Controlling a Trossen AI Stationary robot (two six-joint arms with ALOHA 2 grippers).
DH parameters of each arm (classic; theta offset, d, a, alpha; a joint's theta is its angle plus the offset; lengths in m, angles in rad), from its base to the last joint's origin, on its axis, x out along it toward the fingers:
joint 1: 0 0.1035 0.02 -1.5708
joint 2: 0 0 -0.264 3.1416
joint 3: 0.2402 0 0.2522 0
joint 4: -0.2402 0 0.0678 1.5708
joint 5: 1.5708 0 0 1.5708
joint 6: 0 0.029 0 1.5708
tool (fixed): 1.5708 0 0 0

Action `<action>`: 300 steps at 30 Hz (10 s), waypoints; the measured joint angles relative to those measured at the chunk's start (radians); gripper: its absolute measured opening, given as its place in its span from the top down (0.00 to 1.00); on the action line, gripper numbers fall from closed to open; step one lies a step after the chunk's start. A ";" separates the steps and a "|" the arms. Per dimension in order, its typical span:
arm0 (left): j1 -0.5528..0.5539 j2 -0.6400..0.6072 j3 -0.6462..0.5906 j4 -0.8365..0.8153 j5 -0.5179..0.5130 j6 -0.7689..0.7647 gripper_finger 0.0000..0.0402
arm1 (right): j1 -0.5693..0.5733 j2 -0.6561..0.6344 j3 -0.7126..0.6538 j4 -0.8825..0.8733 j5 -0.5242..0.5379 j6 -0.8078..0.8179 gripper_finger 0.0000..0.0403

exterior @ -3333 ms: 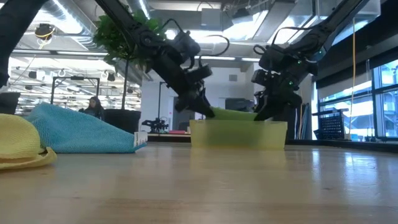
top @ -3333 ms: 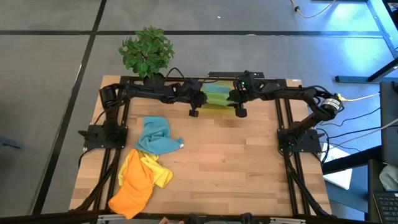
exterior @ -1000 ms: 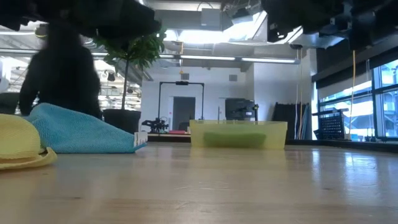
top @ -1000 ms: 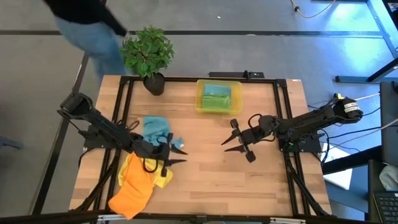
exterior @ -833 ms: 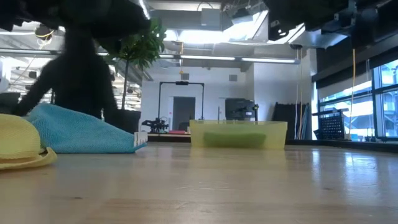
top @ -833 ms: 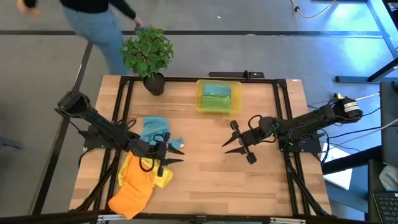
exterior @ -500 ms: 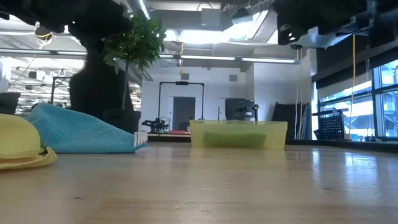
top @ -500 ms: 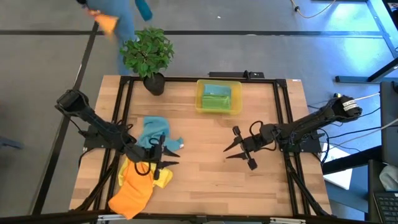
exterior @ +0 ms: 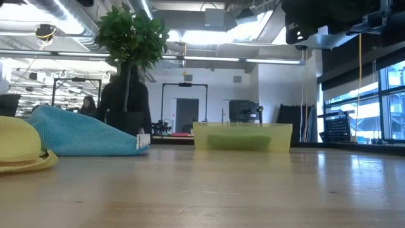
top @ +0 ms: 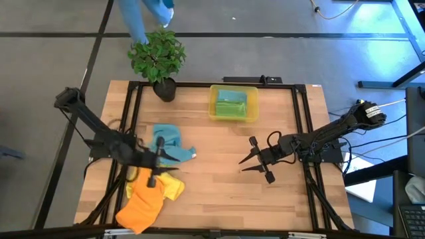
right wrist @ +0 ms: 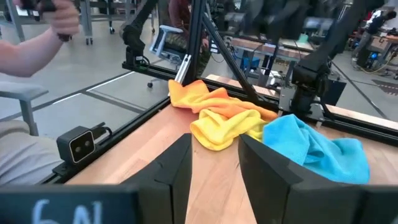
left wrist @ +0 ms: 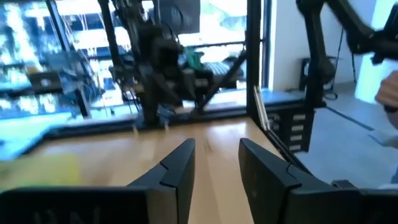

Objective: Fold microfiber towels
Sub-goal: Fold the blue microfiber towel

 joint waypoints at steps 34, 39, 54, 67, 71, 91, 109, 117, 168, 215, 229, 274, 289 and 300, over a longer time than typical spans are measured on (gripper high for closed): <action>0.339 -0.951 -0.325 -0.455 -0.069 0.012 0.72 | -0.001 0.000 0.000 0.010 0.001 0.026 0.67; 0.343 -0.951 -0.368 -0.456 -0.088 -0.019 0.72 | -0.001 0.000 0.000 0.010 0.001 0.026 0.67; 0.342 -0.951 -0.425 -0.459 -0.203 -0.044 0.72 | 0.000 0.000 0.000 0.009 0.000 0.051 0.67; 0.342 -0.952 -0.425 -0.459 -0.195 -0.044 0.72 | 0.000 0.000 0.000 0.010 0.000 0.051 0.67; 0.342 -0.952 -0.425 -0.459 -0.194 -0.044 0.72 | 0.000 0.000 0.000 0.009 0.000 0.049 0.67; 0.342 -0.952 -0.425 -0.460 -0.194 -0.044 0.72 | 0.000 0.000 0.000 0.002 0.000 0.030 0.67; 0.342 -0.952 -0.425 -0.460 -0.194 -0.043 0.72 | -0.001 0.000 0.001 0.039 0.000 -0.027 0.67; 0.342 -0.952 -0.425 -0.460 -0.194 -0.043 0.72 | -0.001 0.000 0.001 0.038 0.000 -0.005 0.67; 0.341 -0.952 -0.425 -0.460 -0.194 -0.044 0.72 | -0.001 0.000 0.001 0.039 0.000 -0.005 0.67; 0.342 -0.952 -0.425 -0.460 -0.194 -0.044 0.72 | 0.000 0.000 0.001 0.039 0.000 -0.005 0.67; 0.341 -0.952 -0.425 -0.460 -0.194 -0.044 0.72 | -0.001 0.000 0.001 0.039 0.000 0.000 0.67; 0.356 -0.953 -0.424 0.033 0.643 0.108 0.72 | 0.000 0.000 0.001 0.059 -0.010 0.056 0.67; 0.357 -0.923 -0.398 0.007 0.317 -0.100 0.72 | 0.000 0.000 0.001 0.055 -0.009 0.101 0.67; 0.355 -0.586 -0.096 -0.409 0.282 -0.323 0.72 | 0.000 0.000 0.001 0.054 -0.009 0.082 0.67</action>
